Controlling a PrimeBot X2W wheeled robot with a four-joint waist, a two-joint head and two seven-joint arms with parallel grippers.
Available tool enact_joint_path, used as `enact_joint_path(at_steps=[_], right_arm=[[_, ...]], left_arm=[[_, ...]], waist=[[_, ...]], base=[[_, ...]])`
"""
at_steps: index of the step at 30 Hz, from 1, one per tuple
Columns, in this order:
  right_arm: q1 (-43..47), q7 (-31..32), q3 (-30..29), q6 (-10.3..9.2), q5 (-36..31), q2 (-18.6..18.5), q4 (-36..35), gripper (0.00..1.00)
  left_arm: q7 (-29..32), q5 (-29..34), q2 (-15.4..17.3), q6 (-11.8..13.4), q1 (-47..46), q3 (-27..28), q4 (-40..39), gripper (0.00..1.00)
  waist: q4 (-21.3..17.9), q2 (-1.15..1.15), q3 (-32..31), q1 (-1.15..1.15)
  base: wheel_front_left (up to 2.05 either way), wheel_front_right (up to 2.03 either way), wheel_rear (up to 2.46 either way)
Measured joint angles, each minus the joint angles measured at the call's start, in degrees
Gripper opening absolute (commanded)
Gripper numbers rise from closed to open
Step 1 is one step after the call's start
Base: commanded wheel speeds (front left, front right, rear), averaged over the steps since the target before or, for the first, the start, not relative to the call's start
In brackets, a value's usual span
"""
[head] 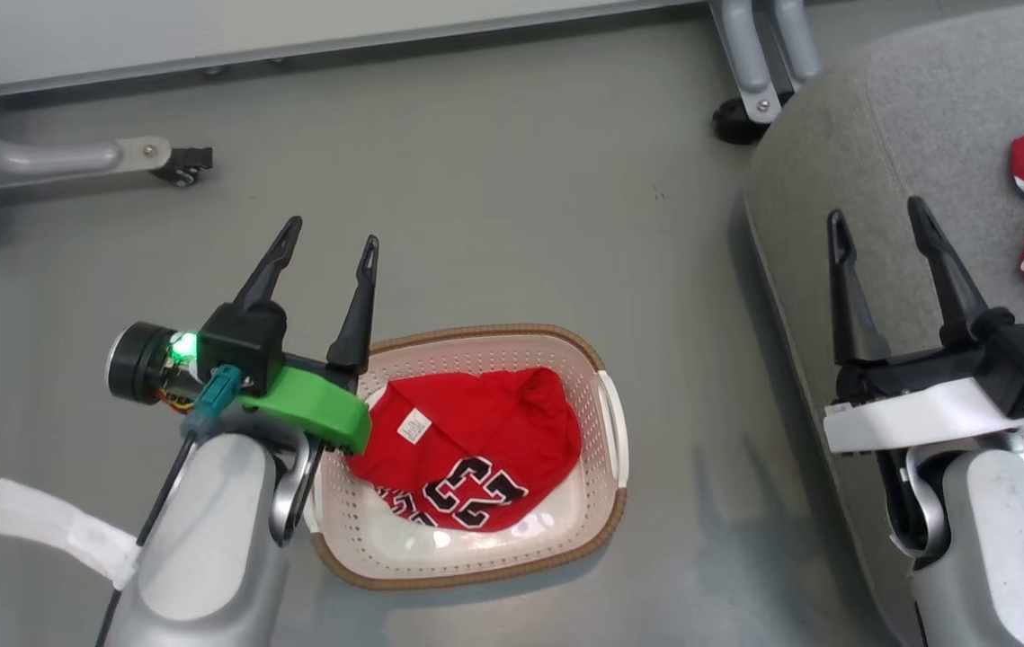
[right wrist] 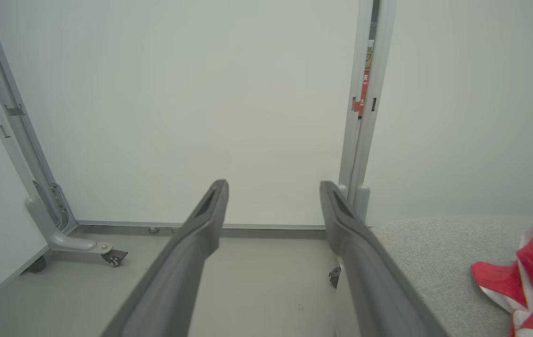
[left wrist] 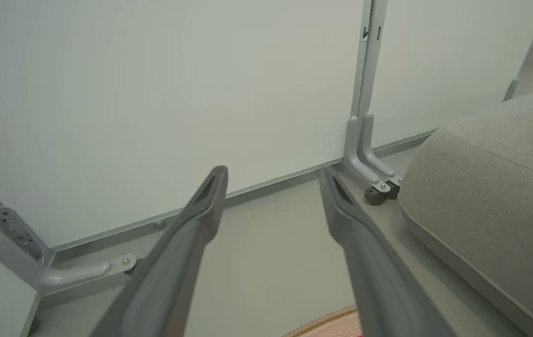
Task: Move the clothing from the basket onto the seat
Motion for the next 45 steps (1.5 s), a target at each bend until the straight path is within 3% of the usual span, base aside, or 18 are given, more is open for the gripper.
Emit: enact_joint_path(at_steps=[18,45], right_arm=[[-11.31,0.0,1.48,0.0,1.71,-0.03,-3.9,1.0],[-19.29,0.0,5.13,0.0,1.66,-0.01,-8.25,1.0]], left_arm=[[0.0,-1.52,5.33,-0.35,-19.51,-19.03,19.81,1.0],[0.36,-2.81,7.11,-0.36,-34.09,-37.16,44.06,1.0]], waist=[[-7.18,0.0,17.47,0.0],[-10.14,0.0,37.5,0.0]], base=[[0.0,0.0,0.0],[0.0,0.0,0.0]])
